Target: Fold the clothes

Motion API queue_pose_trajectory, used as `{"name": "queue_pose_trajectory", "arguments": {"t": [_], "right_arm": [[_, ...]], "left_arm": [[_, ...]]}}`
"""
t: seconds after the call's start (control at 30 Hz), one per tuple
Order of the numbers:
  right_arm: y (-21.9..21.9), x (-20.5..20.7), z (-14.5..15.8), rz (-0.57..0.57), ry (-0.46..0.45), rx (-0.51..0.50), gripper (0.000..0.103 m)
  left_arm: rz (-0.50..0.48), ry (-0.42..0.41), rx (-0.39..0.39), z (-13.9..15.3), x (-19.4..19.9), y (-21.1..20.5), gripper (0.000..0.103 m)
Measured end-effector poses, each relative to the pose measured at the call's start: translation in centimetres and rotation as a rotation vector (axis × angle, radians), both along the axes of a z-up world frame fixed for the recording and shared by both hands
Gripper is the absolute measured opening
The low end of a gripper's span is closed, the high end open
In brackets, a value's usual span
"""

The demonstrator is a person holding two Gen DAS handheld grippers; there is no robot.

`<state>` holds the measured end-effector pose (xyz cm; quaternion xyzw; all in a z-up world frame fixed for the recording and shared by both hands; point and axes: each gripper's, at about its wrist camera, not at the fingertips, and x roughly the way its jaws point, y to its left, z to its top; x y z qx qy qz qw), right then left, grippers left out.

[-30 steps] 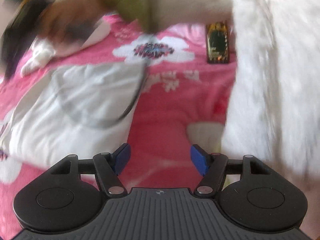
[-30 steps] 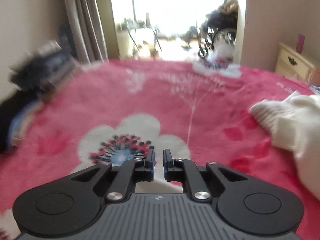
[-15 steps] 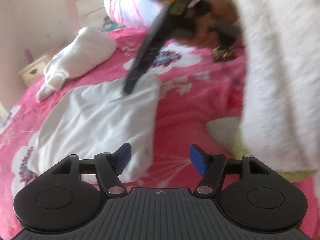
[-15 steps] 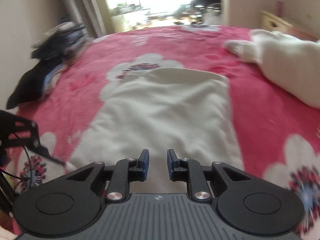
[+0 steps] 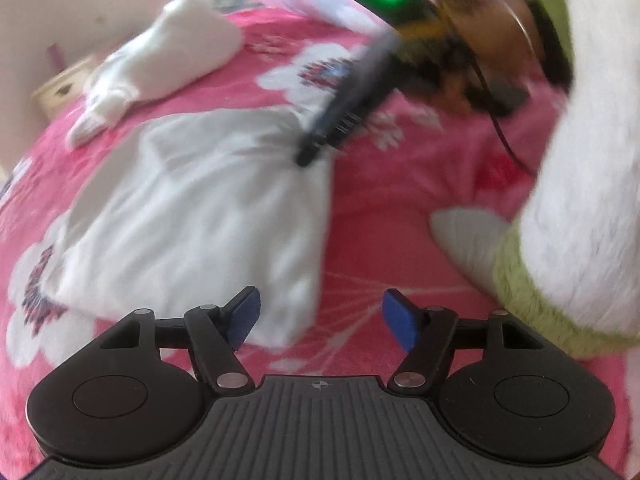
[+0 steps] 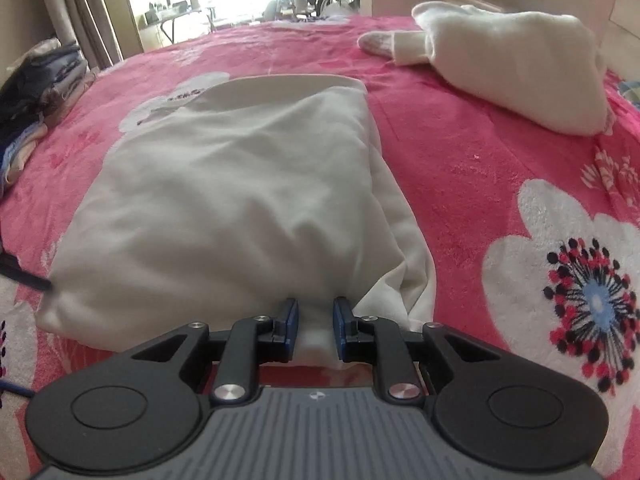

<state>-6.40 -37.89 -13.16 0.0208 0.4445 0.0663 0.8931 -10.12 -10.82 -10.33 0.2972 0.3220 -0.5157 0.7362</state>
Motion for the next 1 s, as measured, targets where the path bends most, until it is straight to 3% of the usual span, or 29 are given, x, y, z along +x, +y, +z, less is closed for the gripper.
{"name": "queue_pose_trajectory", "arguments": {"t": [0.17, 0.33, 0.4, 0.53, 0.6, 0.73, 0.87, 0.93, 1.0], "right_arm": [[-0.1, -0.3, 1.0, -0.098, -0.013, 0.037, 0.020], [1.7, -2.0, 3.9, -0.100, -0.172, -0.043, 0.021], [2.2, -1.7, 4.3, -0.092, -0.195, -0.096, 0.021], [1.7, -0.4, 2.0, -0.122, -0.116, -0.173, 0.020], [1.1, -0.2, 0.8, -0.160, -0.066, -0.211, 0.018], [0.9, -0.6, 2.8, -0.183, -0.118, -0.240, 0.018], [1.6, 0.8, 5.1, -0.125, -0.203, -0.178, 0.018], [2.0, 2.2, 4.7, -0.081, -0.209, -0.156, 0.017], [1.4, 3.9, 2.9, -0.079, -0.157, -0.132, 0.017]], "left_arm": [[0.074, -0.068, -0.046, 2.2, 1.8, 0.7, 0.068], [0.161, -0.050, -0.084, 2.4, 4.1, -0.9, 0.068], [0.176, -0.037, -0.078, 1.6, 4.8, -2.1, 0.068], [0.198, -0.006, 0.008, -1.6, 5.3, -3.8, 0.069], [0.231, 0.014, 0.010, -2.4, 5.4, -3.6, 0.069], [0.253, 0.029, -0.021, -1.3, 5.8, -3.3, 0.069], [0.265, 0.031, -0.068, 0.3, 6.7, -3.3, 0.070], [0.301, 0.047, -0.053, -0.6, 7.8, -3.9, 0.070], [0.361, 0.107, -0.022, -2.1, 9.1, -4.1, 0.070]]}}
